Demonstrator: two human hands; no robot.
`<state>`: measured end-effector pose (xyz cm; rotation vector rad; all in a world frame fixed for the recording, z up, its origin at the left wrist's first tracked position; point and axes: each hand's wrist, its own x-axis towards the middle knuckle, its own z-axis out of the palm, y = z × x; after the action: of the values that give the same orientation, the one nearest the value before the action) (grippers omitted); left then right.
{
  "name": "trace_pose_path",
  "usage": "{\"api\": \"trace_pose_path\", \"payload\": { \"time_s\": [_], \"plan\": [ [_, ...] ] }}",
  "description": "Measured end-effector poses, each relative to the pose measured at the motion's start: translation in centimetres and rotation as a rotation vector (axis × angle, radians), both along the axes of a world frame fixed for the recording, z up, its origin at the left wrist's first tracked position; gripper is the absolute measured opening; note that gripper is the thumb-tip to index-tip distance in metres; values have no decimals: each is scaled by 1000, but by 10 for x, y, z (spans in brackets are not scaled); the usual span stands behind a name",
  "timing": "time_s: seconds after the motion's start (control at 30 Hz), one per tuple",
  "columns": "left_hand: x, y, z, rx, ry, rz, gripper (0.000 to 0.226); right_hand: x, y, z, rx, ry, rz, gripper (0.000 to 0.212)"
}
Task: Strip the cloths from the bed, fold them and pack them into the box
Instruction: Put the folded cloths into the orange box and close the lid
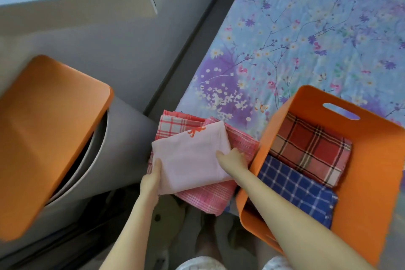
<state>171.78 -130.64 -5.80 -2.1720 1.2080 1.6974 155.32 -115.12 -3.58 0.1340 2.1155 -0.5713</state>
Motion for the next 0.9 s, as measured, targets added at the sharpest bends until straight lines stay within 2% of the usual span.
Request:
{"api": "trace_pose_path", "payload": {
  "time_s": [0.07, 0.17, 0.3, 0.4, 0.5, 0.57, 0.67, 0.73, 0.8, 0.9],
  "plan": [
    [0, -1, -3, 24, 65, 67, 81, 5, -1, 1, -64, -12, -83, 71],
    [3, -12, 5, 123, 196, 105, 80, 9, -4, 13, -143, 53, -133, 60],
    [-8, -22, 44, 14, 345, 52, 58, 11, -3, 52, -288, 219, -146, 48],
    [-35, -18, 103, -33, 581, -100, 59, 7, 25, 100, -516, 382, -239, 46],
    [-77, 8, 157, -143, 694, -408, 49, 0, 79, 138, -565, 526, -322, 41],
    [-108, 44, 176, -261, 658, -607, 42, -4, 125, 149, -468, 624, -386, 40],
    [-139, 111, 171, -418, 601, -938, 53, -3, 190, 133, -145, 719, -485, 32],
    [-149, 162, 152, -485, 532, -1130, 59, 3, 228, 111, 62, 656, -545, 32],
    [-142, 199, 128, -518, 438, -1231, 61, 12, 248, 86, 122, 517, -579, 49],
    [-123, 225, 94, -418, 363, -1290, 67, 27, 257, 62, 300, 419, -529, 32]
  ]
}}
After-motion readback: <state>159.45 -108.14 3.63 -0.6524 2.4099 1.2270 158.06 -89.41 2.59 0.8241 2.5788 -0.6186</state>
